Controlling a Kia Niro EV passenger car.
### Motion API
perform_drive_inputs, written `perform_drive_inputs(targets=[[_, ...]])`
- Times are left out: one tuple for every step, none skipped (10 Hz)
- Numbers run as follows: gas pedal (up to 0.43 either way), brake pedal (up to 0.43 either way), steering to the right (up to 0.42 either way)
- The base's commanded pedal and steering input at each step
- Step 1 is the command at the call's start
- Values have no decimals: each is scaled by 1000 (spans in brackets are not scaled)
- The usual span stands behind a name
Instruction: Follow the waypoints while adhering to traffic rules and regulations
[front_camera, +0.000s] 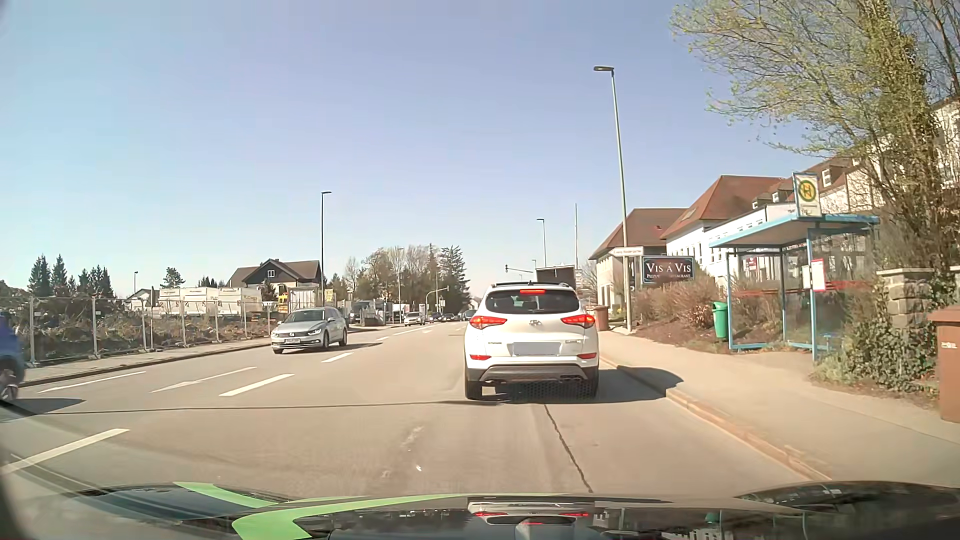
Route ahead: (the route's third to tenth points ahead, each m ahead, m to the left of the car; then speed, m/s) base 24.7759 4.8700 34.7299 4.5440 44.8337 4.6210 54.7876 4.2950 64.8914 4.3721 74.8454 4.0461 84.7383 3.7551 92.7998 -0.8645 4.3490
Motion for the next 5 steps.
perform_drive_inputs(targets=[[0, 0, 1], [0, 0, 1], [0, 0, 1], [0, 0, 0], [0, 0, -2]])
